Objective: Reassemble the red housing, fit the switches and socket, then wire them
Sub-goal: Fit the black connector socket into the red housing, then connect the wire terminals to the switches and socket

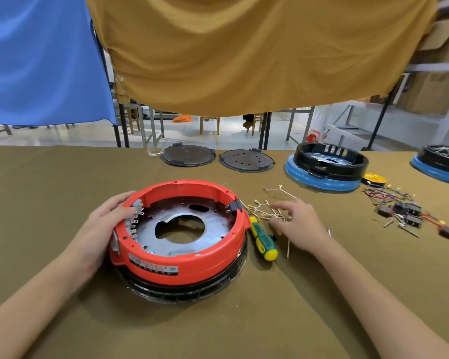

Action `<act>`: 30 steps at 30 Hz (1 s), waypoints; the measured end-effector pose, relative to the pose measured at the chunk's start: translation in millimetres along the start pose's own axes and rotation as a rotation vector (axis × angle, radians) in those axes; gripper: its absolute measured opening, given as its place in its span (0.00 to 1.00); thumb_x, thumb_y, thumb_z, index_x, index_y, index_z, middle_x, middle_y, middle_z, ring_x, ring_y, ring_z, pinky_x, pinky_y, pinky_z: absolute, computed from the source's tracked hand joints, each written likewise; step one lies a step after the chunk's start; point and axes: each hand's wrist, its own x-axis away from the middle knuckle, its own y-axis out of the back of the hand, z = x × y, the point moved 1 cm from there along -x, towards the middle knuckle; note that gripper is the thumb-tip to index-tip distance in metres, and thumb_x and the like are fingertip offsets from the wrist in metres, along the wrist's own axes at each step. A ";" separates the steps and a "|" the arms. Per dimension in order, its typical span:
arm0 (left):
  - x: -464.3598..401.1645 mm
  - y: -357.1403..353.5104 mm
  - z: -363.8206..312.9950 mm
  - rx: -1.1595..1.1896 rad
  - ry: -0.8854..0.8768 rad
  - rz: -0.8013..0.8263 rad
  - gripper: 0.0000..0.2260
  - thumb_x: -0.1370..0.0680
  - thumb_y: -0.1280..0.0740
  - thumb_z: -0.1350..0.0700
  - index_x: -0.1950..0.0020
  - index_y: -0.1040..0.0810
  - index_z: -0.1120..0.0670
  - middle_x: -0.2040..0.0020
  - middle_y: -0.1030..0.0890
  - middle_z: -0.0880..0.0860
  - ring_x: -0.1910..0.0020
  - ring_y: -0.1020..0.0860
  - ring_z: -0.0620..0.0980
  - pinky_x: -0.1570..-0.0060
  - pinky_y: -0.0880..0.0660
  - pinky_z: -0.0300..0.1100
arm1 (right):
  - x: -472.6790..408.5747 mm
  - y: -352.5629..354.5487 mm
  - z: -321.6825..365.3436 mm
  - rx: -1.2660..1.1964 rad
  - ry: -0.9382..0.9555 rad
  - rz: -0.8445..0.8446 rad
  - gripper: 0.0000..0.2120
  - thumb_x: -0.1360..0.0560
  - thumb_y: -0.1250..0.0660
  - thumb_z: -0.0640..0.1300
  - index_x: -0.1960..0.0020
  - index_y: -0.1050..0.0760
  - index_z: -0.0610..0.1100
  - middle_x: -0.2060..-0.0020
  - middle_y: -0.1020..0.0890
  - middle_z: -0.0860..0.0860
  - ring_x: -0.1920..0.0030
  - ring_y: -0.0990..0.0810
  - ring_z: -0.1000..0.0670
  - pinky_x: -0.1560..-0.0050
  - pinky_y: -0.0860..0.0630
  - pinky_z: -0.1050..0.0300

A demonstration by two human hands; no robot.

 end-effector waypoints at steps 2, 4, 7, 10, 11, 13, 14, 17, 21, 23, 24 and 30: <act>-2.3 -0.3 2.0 -0.007 -0.009 0.012 0.15 0.22 0.36 0.61 0.38 0.20 0.48 0.44 0.15 0.55 0.49 0.18 0.56 0.46 0.24 0.51 | -2.1 -4.7 3.2 0.042 0.022 -0.022 0.11 0.23 0.31 0.50 0.41 0.19 0.51 0.44 0.23 0.48 0.38 0.29 0.45 0.38 0.29 0.49; -3.9 0.2 3.3 -0.009 -0.014 0.021 0.15 0.22 0.35 0.61 0.38 0.19 0.48 0.44 0.15 0.55 0.49 0.18 0.55 0.45 0.24 0.51 | -2.5 -5.4 2.0 0.028 0.030 -0.068 0.05 0.24 0.29 0.50 0.49 0.18 0.50 0.52 0.23 0.52 0.44 0.27 0.47 0.47 0.27 0.53; -5.2 1.8 4.6 -0.003 -0.020 0.042 0.14 0.22 0.35 0.61 0.40 0.19 0.47 0.44 0.16 0.55 0.51 0.17 0.53 0.48 0.23 0.49 | -2.4 -3.3 -2.3 -0.034 0.042 -0.059 0.02 0.24 0.28 0.47 0.54 0.20 0.51 0.56 0.22 0.55 0.52 0.24 0.52 0.58 0.30 0.60; -6.4 2.6 4.9 0.003 -0.019 0.049 0.14 0.22 0.35 0.61 0.41 0.18 0.47 0.44 0.16 0.56 0.52 0.17 0.54 0.49 0.23 0.50 | -3.2 0.9 -3.1 -0.134 0.083 -0.139 0.02 0.22 0.32 0.43 0.51 0.21 0.46 0.57 0.20 0.54 0.53 0.22 0.52 0.55 0.27 0.59; -6.3 2.4 4.8 0.006 -0.018 0.050 0.14 0.22 0.35 0.61 0.41 0.18 0.46 0.43 0.16 0.57 0.52 0.17 0.54 0.49 0.23 0.50 | -2.7 2.3 -2.3 -0.164 0.113 -0.198 0.02 0.21 0.32 0.42 0.51 0.21 0.44 0.58 0.20 0.53 0.54 0.22 0.51 0.55 0.27 0.59; -5.9 1.6 4.6 0.012 -0.018 0.056 0.14 0.22 0.35 0.61 0.41 0.18 0.47 0.43 0.17 0.58 0.51 0.18 0.55 0.49 0.23 0.51 | -0.9 4.3 0.1 -0.202 0.175 -0.292 0.02 0.21 0.33 0.40 0.51 0.22 0.43 0.58 0.19 0.52 0.55 0.22 0.52 0.56 0.27 0.62; -5.7 1.3 4.5 0.015 -0.020 0.055 0.14 0.22 0.35 0.61 0.41 0.19 0.47 0.43 0.17 0.58 0.51 0.18 0.56 0.49 0.23 0.51 | 0.1 5.3 2.0 -0.216 0.206 -0.326 0.01 0.21 0.33 0.40 0.51 0.22 0.43 0.58 0.19 0.52 0.55 0.22 0.53 0.56 0.27 0.64; -4.7 1.6 3.6 0.012 -0.021 0.049 0.14 0.22 0.35 0.61 0.40 0.19 0.47 0.42 0.17 0.59 0.52 0.18 0.55 0.50 0.23 0.50 | 2.7 11.8 5.0 -0.286 0.266 -0.451 0.04 0.21 0.33 0.38 0.50 0.23 0.47 0.58 0.20 0.56 0.55 0.22 0.60 0.57 0.29 0.73; -3.0 1.2 3.8 0.007 -0.021 0.062 0.14 0.22 0.35 0.60 0.41 0.18 0.46 0.43 0.17 0.58 0.52 0.18 0.54 0.49 0.23 0.50 | 4.0 16.2 2.7 -0.265 0.273 -0.421 0.04 0.22 0.31 0.40 0.51 0.21 0.48 0.59 0.20 0.61 0.55 0.22 0.64 0.56 0.27 0.73; -2.9 1.7 3.3 0.006 -0.023 0.065 0.14 0.21 0.35 0.60 0.42 0.18 0.46 0.43 0.17 0.58 0.52 0.17 0.54 0.49 0.23 0.50 | 2.9 17.3 1.6 -0.255 0.258 -0.402 0.04 0.22 0.31 0.41 0.49 0.20 0.47 0.57 0.18 0.59 0.54 0.20 0.62 0.53 0.25 0.67; -2.9 1.7 3.4 0.000 -0.022 0.067 0.13 0.21 0.35 0.60 0.42 0.18 0.45 0.43 0.17 0.57 0.52 0.17 0.54 0.49 0.23 0.50 | 1.9 18.9 0.8 -0.284 0.238 -0.386 0.05 0.22 0.32 0.41 0.47 0.20 0.47 0.56 0.18 0.58 0.54 0.20 0.60 0.53 0.24 0.64; -3.2 2.4 3.2 -0.012 -0.024 0.076 0.13 0.21 0.35 0.60 0.42 0.18 0.45 0.42 0.17 0.59 0.51 0.18 0.55 0.46 0.23 0.52 | -0.7 10.6 -8.3 -0.085 0.105 -0.118 0.14 0.21 0.35 0.37 0.38 0.25 0.50 0.49 0.20 0.54 0.50 0.21 0.55 0.51 0.26 0.62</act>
